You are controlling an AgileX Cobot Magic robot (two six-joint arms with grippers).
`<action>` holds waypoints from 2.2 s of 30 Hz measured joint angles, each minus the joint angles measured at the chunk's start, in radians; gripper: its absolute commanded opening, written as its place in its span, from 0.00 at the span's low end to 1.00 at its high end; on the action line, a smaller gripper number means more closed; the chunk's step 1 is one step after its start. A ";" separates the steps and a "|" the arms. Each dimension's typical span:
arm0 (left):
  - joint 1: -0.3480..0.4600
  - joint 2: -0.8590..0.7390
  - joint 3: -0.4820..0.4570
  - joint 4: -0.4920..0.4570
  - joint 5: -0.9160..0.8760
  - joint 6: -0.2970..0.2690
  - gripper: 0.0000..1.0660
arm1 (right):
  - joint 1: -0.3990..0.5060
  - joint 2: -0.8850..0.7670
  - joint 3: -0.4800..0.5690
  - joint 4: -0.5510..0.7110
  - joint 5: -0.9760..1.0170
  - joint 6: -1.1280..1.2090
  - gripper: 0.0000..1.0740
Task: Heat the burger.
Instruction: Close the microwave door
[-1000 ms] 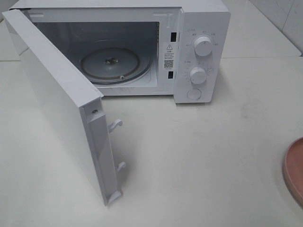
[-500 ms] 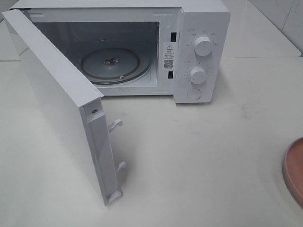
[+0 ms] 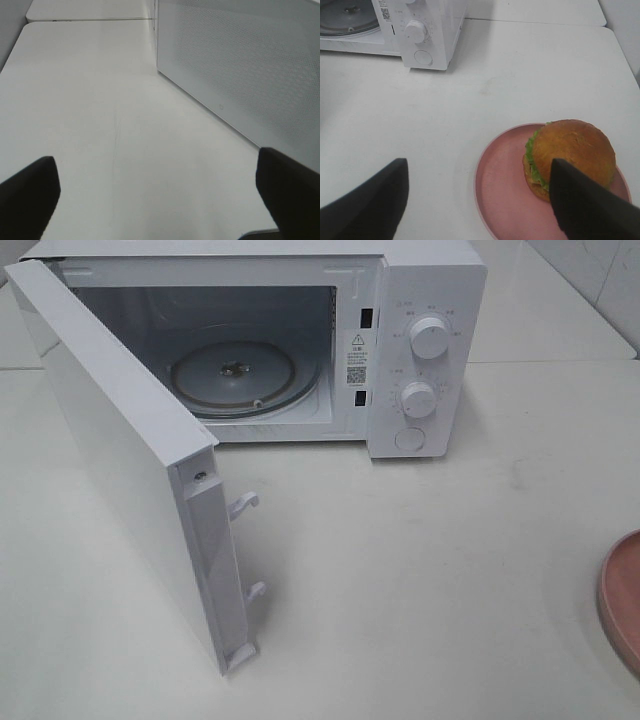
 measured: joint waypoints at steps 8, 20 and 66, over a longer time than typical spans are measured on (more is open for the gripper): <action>0.000 0.000 0.000 0.000 0.000 0.000 0.94 | 0.000 0.000 0.000 0.000 0.000 0.000 0.70; 0.000 0.000 0.000 0.000 0.000 0.000 0.94 | 0.000 0.000 0.000 0.000 0.000 0.000 0.70; 0.000 0.606 0.121 -0.046 -0.856 0.095 0.00 | 0.000 0.000 0.000 0.000 0.000 0.000 0.70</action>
